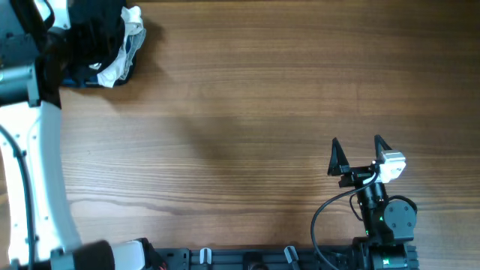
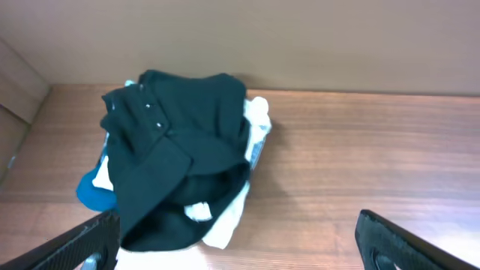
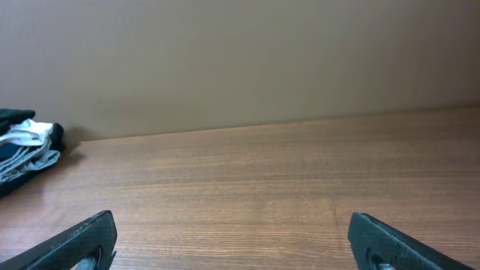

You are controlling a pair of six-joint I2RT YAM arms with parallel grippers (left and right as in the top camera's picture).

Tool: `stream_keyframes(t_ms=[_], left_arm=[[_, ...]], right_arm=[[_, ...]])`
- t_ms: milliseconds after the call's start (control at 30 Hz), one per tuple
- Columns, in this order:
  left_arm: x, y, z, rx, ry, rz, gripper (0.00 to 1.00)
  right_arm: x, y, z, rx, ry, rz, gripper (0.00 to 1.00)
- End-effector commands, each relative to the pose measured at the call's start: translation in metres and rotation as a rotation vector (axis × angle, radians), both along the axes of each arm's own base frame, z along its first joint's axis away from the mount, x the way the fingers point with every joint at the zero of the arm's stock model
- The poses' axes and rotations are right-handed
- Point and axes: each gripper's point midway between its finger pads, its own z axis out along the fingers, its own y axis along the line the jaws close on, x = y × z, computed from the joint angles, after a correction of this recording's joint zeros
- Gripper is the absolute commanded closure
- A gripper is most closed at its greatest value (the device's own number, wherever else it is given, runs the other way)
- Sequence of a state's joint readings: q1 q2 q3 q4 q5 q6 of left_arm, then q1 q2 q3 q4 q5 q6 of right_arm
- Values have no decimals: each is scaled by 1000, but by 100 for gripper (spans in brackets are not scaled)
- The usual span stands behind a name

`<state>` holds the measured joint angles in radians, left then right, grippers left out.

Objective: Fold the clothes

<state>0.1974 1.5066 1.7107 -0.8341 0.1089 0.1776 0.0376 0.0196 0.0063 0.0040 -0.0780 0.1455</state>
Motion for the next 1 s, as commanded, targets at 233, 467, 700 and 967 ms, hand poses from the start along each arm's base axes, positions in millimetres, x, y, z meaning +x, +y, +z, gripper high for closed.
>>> stream_keyframes(t_ms=[233,467,700,967], left_arm=[[-70,-42,-11,-73,-238,-121,0],[-122,-52,-72,-177,-451,-66,0],[-158,-69,-129,-179,-501,-103,0],[-174,-75,-156,-167,-562,-121,0]], right_arm=[[0,1,1,14,-2,7,0],[0,1,1,14,-2,7,0],[0,1,1,14,-2,7,0],[0,1,1,14,-2,7,0]])
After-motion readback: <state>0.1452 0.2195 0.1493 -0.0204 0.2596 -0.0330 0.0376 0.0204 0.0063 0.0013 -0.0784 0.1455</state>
